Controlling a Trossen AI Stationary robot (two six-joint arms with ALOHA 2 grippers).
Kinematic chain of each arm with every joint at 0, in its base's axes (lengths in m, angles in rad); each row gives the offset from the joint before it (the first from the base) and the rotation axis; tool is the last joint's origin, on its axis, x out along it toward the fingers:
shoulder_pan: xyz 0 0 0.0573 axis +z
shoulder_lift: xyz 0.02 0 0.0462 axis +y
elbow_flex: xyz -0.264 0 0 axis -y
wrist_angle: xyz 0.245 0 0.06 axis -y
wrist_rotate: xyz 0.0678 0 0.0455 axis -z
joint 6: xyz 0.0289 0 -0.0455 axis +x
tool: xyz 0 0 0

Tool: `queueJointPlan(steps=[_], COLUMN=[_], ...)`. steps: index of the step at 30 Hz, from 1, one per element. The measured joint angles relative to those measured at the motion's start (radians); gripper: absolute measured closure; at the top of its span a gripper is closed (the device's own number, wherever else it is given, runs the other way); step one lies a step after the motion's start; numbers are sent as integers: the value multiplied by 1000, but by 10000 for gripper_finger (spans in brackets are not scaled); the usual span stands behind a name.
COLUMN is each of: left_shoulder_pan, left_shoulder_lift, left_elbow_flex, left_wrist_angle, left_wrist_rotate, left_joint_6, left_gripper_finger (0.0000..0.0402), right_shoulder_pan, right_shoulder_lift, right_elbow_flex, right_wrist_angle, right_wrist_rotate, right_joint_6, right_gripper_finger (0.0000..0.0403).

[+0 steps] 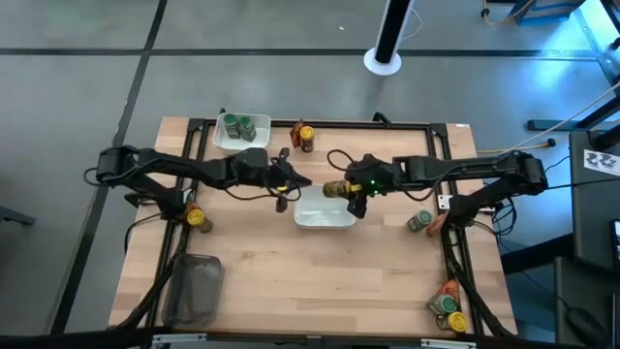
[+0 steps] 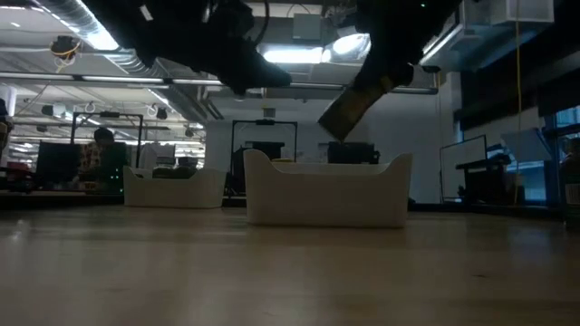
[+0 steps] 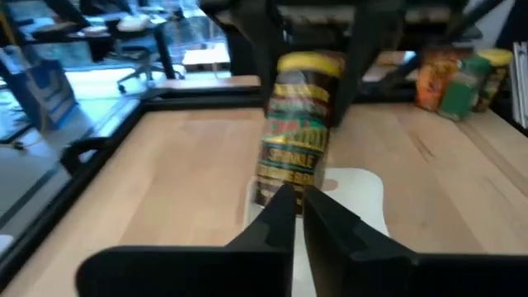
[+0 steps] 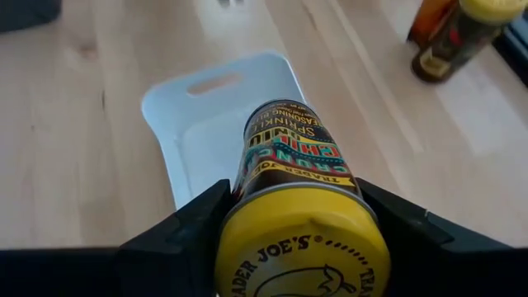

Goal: Sort spices by type
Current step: Put the yellow seasoning bottle into the bottom white bin

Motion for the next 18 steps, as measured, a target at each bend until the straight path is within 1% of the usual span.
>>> queueJointPlan(steps=[5,9,12,18], left_shoulder_pan=[-11,-24,-24,-24], left_shoulder_lift=[90,162,197,236], left_elbow_flex=[59,106,136,156], left_wrist_angle=[3,-9,-34,-25], left_wrist_rotate=[1,0,1,1], left_joint_6=[2,21,29,28], left_gripper_finger=[396,396,400,397], right_shoulder_pan=[0,-2,-2,-2], right_shoulder_lift=[0,0,0,0], right_elbow_flex=[0,0,0,0], right_wrist_angle=[56,65,70,95], right_wrist_rotate=[0,-3,-10,-8], right_joint_6=[-5,-18,-21,-24], right_gripper_finger=[178,170,173,174])
